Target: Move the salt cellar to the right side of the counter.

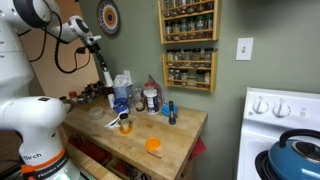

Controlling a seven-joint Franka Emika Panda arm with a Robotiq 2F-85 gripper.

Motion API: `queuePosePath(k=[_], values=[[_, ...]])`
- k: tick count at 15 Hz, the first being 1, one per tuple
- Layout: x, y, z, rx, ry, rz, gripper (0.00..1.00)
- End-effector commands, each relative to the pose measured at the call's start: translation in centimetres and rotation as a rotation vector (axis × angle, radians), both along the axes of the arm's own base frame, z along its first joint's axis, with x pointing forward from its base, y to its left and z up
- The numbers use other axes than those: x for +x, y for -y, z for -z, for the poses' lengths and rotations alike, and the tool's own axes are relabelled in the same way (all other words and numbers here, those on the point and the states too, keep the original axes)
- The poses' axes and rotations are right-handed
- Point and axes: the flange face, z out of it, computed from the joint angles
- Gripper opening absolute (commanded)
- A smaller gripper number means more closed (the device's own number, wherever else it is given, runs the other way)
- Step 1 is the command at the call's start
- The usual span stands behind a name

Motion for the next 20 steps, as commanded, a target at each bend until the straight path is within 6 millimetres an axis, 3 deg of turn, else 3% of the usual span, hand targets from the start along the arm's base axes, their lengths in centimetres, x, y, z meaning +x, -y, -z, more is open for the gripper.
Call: queuePosePath(k=[1, 4, 5, 11, 16, 17, 20], values=[[-0.2, 0.7, 0.2, 0.002, 0.005, 0.039, 0.64], [-0.5, 1.7, 1.2, 0.003, 0.010, 0.084, 0.64], [-0.6, 1.7, 1.3, 0.004, 0.010, 0.088, 0.39], [-4.4, 8.2, 1.0, 0.027, -0.026, 0.039, 0.39], [-6.4, 14.6, 4.0, 0.099, -0.038, 0.192, 0.39], [-4.7, 12.1, 3.4, 0.070, -0.050, 0.136, 0.64], [-5.6, 14.5, 4.7, 0.066, -0.065, 0.182, 0.64]])
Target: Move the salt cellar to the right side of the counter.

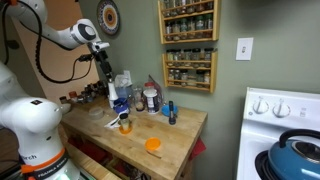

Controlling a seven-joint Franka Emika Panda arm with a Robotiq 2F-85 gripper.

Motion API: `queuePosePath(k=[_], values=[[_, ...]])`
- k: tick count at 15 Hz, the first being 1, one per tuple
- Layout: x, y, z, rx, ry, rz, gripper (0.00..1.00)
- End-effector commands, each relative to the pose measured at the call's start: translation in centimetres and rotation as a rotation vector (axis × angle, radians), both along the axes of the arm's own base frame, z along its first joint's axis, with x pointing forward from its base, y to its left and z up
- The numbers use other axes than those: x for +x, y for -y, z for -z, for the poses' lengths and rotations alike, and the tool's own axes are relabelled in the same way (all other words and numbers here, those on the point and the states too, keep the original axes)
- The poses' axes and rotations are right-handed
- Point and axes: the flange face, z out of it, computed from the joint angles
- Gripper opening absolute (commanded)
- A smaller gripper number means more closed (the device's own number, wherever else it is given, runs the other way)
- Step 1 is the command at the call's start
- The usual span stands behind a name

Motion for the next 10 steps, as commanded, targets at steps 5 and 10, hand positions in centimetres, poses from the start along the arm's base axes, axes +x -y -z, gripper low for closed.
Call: queuePosePath(k=[5, 10], values=[[-0.1, -0.1, -0.1, 0.003, 0.002, 0.001, 0.64], [0.2, 2.6, 0.5, 0.037, 0.023, 0.032, 0.39]])
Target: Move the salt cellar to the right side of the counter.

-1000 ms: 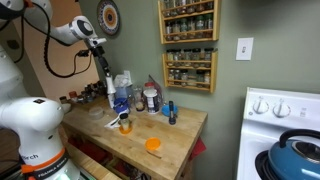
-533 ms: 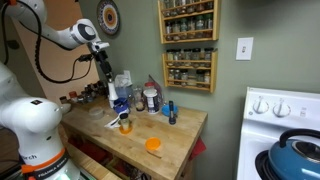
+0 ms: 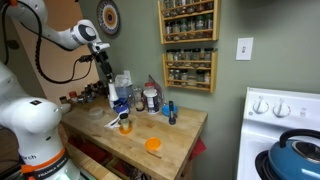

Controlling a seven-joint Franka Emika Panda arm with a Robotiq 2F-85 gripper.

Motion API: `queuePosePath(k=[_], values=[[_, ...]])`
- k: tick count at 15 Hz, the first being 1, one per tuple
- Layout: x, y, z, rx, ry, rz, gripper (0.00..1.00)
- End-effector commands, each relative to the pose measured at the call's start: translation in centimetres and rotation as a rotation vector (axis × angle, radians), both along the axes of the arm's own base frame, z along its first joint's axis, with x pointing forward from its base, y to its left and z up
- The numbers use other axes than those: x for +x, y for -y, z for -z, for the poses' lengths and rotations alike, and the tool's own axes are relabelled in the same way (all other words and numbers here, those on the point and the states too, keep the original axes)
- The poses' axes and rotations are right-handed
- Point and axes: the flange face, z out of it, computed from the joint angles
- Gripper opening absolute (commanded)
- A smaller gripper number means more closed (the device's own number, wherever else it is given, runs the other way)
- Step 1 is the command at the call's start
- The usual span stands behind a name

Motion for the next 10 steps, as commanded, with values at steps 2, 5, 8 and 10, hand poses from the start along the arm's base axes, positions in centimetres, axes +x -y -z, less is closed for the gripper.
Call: queuePosePath(k=[2, 5, 8, 10], values=[[0.3, 4.5, 0.5, 0.052, 0.049, 0.040, 0.39], [0.7, 8.3, 1.4, 0.082, 0.077, 0.036, 0.39], [0.7, 12.5, 2.5, 0.072, 0.092, 0.040, 0.39], [1.8, 12.0, 3.2, 0.066, 0.059, 0.064, 0.39]])
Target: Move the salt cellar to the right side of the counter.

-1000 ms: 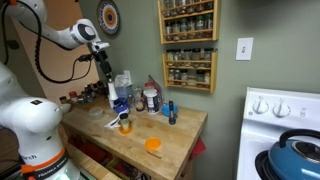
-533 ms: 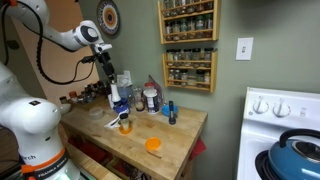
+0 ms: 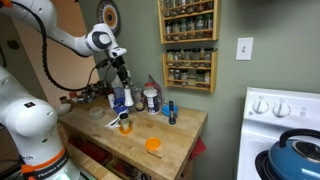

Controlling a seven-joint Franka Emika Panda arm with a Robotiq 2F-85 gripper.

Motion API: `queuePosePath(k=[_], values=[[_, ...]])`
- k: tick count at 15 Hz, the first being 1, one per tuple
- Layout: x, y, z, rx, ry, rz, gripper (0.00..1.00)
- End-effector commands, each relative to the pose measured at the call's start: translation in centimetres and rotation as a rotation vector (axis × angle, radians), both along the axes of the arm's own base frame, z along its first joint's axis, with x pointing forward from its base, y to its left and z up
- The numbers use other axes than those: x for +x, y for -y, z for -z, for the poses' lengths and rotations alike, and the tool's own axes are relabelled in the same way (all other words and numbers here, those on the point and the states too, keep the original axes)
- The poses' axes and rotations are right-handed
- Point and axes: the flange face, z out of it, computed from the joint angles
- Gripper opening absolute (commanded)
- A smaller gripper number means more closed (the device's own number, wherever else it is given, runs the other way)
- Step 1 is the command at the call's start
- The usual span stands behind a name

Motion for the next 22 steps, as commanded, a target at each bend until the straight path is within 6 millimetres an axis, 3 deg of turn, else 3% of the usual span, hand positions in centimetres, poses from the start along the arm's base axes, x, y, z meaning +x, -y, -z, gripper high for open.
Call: queuePosePath(k=[1, 4, 5, 10, 14, 17, 22], values=[[0.0, 0.9, 0.2, -0.001, -0.007, 0.011, 0.64], [0.0, 0.4, 0.7, -0.007, -0.017, 0.000, 0.64], [0.2, 0.9, 0.8, -0.029, 0.021, 0.002, 0.39], [-0.6, 7.7, 3.2, -0.055, 0.125, 0.083, 0.39], [-2.1, 12.8, 6.1, -0.026, 0.105, 0.177, 0.39], [-2.5, 14.8, 7.5, -0.022, 0.085, 0.206, 0.39], [-0.6, 15.9, 8.1, -0.050, 0.090, 0.210, 0.39]])
